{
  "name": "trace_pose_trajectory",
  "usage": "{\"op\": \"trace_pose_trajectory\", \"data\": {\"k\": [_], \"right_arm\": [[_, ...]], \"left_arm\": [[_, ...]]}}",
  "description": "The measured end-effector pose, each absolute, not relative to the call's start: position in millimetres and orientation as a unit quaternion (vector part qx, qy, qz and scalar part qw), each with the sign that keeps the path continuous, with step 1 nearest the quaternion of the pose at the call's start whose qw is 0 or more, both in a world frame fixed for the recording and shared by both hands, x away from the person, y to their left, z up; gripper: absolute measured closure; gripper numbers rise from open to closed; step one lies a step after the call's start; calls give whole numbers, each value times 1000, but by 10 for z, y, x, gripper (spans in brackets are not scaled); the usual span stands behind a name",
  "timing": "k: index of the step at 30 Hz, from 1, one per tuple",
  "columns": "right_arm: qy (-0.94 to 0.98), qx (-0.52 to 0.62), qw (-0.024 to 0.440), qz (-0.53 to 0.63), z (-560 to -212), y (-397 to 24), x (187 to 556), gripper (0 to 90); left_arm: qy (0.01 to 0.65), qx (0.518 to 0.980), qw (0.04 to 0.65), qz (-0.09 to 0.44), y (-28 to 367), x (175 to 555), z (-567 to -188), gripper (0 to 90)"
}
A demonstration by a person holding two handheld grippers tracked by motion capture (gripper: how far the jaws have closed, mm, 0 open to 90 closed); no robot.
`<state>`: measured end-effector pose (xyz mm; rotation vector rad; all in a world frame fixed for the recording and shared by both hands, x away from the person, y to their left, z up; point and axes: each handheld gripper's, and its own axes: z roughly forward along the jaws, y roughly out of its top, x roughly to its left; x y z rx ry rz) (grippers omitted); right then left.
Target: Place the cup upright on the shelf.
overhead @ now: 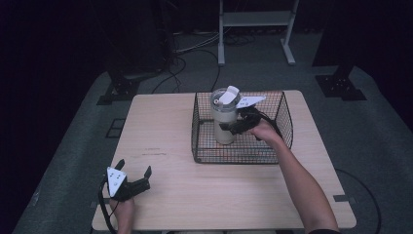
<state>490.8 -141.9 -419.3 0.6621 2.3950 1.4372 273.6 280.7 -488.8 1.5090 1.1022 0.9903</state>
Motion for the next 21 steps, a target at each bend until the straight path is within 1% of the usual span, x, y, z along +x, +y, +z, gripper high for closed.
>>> {"op": "trace_pose_trajectory", "data": {"k": [21], "right_arm": [[831, 242, 148, 479, -4173, -1472, 4818, 84]], "left_arm": [[451, 622, 490, 410, 2799, 2731, -4891, 0]]}}
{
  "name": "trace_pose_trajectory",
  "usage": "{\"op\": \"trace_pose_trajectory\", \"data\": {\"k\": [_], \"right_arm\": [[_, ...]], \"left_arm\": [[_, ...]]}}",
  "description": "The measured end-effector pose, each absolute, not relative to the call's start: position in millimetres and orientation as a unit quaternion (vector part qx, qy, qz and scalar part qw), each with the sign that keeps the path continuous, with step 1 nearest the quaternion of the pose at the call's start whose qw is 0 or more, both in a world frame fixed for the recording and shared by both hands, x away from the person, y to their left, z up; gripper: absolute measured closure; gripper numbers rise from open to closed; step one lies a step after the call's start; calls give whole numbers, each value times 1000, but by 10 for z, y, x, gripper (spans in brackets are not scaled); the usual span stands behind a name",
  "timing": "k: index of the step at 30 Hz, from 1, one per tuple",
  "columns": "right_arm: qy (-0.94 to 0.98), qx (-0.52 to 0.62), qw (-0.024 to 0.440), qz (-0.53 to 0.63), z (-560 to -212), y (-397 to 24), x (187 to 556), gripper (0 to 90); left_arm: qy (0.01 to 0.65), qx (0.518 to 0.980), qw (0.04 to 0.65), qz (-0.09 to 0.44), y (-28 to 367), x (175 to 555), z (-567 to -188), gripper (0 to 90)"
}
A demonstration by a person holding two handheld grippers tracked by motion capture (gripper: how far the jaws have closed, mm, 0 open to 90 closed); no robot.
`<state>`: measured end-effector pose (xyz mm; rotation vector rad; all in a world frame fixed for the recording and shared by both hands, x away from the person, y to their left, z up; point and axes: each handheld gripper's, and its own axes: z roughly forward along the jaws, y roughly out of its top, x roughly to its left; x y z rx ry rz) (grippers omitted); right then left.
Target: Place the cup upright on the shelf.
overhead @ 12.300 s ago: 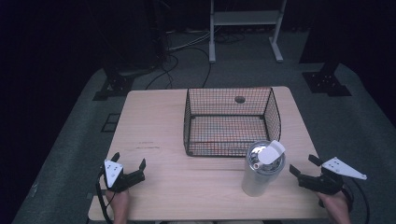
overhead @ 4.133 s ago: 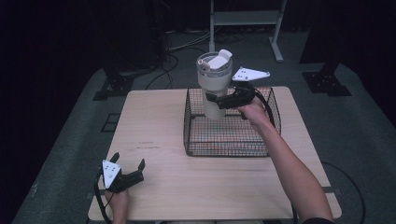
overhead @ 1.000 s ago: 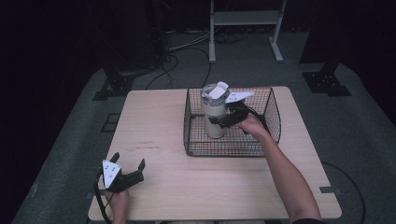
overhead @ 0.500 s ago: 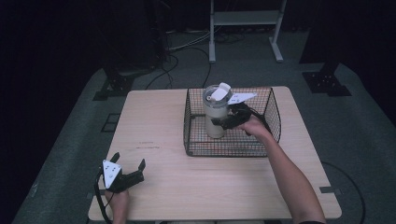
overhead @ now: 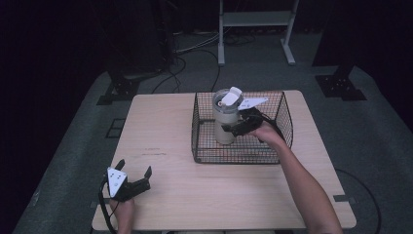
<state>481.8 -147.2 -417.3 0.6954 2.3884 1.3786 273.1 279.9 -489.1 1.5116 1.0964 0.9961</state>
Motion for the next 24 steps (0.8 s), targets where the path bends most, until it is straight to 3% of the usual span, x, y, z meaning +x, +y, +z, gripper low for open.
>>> {"op": "trace_pose_trajectory", "data": {"k": [24], "right_arm": [[818, 315, 145, 459, -4051, -1707, 4595, 87]], "left_arm": [[452, 622, 490, 411, 2798, 2732, -4890, 0]]}}
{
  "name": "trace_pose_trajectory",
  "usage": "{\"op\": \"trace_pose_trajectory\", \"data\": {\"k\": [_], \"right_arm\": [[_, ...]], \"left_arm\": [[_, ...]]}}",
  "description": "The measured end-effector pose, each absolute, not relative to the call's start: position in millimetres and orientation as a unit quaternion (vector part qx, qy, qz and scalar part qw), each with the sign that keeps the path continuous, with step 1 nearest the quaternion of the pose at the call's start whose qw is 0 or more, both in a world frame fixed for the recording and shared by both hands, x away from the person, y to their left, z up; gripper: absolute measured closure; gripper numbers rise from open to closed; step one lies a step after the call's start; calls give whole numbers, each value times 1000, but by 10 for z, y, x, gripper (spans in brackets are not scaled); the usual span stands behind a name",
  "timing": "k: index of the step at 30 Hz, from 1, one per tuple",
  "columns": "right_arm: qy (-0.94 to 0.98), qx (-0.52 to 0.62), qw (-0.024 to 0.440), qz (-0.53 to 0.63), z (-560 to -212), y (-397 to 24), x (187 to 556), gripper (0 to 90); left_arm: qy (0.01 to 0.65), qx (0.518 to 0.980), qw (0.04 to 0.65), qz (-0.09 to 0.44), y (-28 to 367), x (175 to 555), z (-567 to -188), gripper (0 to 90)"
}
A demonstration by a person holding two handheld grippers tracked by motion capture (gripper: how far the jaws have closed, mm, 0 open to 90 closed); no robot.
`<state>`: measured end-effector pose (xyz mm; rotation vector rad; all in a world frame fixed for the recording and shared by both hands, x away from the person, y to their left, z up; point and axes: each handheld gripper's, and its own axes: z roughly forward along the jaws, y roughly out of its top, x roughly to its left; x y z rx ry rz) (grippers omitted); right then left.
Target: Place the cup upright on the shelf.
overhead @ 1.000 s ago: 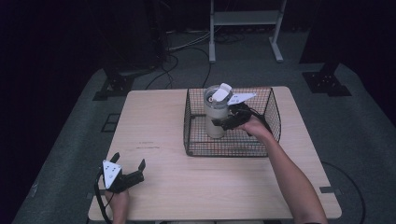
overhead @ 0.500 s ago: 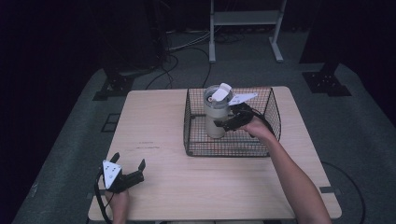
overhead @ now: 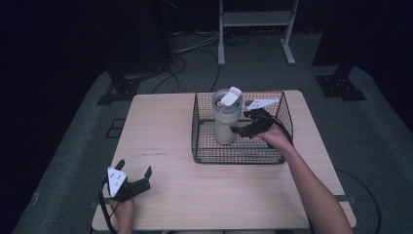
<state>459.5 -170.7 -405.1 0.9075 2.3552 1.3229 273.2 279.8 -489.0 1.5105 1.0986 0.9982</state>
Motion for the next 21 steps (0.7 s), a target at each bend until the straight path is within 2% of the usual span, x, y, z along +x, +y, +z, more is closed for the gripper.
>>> {"op": "trace_pose_trajectory", "data": {"k": [3, 21], "right_arm": [[811, 320, 166, 461, -4010, -1745, 4557, 88], [800, 323, 171, 476, -3648, -1939, 4251, 88]], "left_arm": [[452, 622, 489, 411, 2795, 2731, -4890, 0], [451, 625, 486, 413, 2790, 2733, -4890, 0]]}}
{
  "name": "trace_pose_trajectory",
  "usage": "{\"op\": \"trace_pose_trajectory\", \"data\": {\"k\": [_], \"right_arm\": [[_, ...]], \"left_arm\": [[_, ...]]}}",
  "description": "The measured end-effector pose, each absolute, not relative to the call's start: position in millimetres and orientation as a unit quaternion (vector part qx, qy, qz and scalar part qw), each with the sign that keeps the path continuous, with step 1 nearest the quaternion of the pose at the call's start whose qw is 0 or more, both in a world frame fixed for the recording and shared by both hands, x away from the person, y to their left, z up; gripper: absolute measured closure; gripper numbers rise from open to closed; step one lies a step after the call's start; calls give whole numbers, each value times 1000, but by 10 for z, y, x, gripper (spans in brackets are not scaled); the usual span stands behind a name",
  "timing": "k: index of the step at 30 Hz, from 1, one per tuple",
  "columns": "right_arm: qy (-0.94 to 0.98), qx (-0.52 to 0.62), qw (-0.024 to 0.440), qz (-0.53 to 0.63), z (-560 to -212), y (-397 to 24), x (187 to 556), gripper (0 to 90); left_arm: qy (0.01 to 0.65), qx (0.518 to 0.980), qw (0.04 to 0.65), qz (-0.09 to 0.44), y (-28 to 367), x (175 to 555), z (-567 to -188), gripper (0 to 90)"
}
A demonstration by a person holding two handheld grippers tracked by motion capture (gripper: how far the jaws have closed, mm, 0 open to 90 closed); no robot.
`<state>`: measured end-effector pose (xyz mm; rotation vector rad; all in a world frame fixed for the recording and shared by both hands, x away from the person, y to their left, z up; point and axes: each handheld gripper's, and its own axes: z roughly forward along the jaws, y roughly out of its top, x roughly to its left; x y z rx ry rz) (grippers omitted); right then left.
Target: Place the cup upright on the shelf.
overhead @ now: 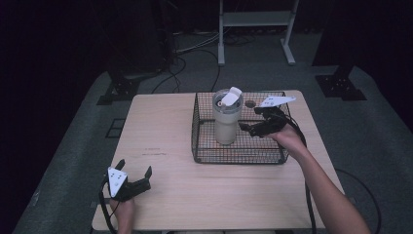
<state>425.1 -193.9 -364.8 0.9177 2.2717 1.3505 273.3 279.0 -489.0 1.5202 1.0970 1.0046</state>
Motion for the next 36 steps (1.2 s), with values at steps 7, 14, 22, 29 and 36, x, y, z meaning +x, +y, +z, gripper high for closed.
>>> {"op": "trace_pose_trajectory", "data": {"k": [7, 14, 22, 29, 36], "right_arm": [[801, 315, 174, 478, -3550, -1996, 4148, 88], [801, 316, 177, 476, -3461, -2055, 4067, 88], [803, 306, 186, 477, -3333, -2129, 3942, 89], [801, 300, 188, 482, -3295, -2190, 3842, 89], [803, 300, 185, 481, -3352, -2255, 3741, 89]], "left_arm": [[451, 624, 486, 413, 2788, 2734, -4890, 0], [451, 624, 486, 413, 2789, 2734, -4891, 0], [451, 625, 484, 414, 2787, 2734, -4890, 0], [452, 624, 485, 414, 2783, 2735, -4890, 0], [452, 623, 485, 415, 2781, 2736, -4892, 0]]}}
